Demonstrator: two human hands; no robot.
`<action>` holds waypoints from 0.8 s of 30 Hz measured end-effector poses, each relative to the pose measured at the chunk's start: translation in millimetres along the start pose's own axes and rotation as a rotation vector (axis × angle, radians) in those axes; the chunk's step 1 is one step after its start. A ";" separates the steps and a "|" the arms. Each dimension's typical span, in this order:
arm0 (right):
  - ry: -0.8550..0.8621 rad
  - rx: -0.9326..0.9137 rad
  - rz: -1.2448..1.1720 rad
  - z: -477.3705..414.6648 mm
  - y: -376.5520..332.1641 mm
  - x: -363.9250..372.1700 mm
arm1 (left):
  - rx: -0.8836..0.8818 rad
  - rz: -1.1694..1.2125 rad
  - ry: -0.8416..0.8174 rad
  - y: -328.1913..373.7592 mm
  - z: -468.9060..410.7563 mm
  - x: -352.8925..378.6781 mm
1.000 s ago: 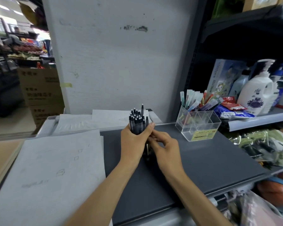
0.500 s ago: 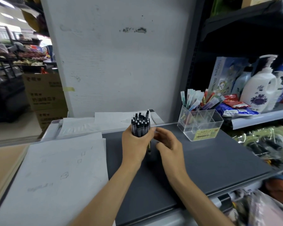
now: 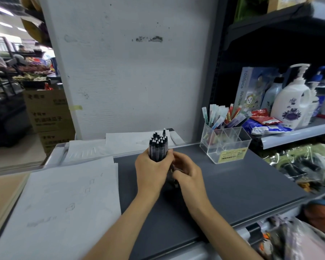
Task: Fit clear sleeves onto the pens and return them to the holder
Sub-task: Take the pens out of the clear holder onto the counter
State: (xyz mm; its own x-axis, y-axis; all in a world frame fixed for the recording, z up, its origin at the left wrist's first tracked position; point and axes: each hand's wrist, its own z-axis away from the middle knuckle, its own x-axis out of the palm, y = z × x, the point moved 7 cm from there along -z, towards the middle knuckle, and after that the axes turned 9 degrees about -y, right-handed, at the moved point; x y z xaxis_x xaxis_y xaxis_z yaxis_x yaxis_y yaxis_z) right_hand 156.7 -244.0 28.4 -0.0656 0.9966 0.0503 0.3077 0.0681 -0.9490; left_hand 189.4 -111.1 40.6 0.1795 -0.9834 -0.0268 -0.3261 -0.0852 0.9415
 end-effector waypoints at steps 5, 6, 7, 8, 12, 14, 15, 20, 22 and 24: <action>0.075 -0.042 0.288 1.8 -4.9 -0.6 | -0.045 0.142 0.066 -5.9 -2.5 -5.7; 0.105 -0.035 0.312 2.4 -4.3 -3.1 | -0.047 0.179 0.048 -5.6 -2.8 -4.4; 0.139 -0.024 0.330 3.0 -3.7 -6.4 | -0.048 0.197 0.027 -5.3 -2.8 -2.8; 0.170 -0.010 0.342 3.2 -2.7 -10.0 | -0.053 0.200 0.011 -5.2 -2.5 -1.3; 0.194 0.045 0.332 1.2 1.2 -14.1 | -0.056 0.163 -0.026 -7.4 -2.6 3.7; 0.196 0.053 0.325 1.3 1.2 -14.3 | -0.073 0.132 -0.065 -10.1 -2.5 7.5; 0.201 0.053 0.319 1.9 1.2 -15.0 | -0.082 0.120 -0.081 -11.7 -2.4 8.5; 0.210 0.076 0.297 3.9 4.4 -19.5 | -0.129 0.042 -0.128 -15.9 -1.5 9.7; 0.233 0.079 0.313 4.9 3.7 -20.4 | -0.138 -0.001 -0.133 -16.0 -1.3 9.8; 0.289 0.051 0.313 6.7 -0.6 -23.4 | -0.112 -0.002 -0.128 -13.3 -0.5 9.7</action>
State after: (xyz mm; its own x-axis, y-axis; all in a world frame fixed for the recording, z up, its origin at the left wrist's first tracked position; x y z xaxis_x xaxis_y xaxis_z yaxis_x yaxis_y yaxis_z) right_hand 151.7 -267.7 25.6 0.2942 0.9415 -0.1646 0.2225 -0.2349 -0.9462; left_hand 195.9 -119.5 28.0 0.0577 -0.9962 -0.0647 -0.2188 -0.0759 0.9728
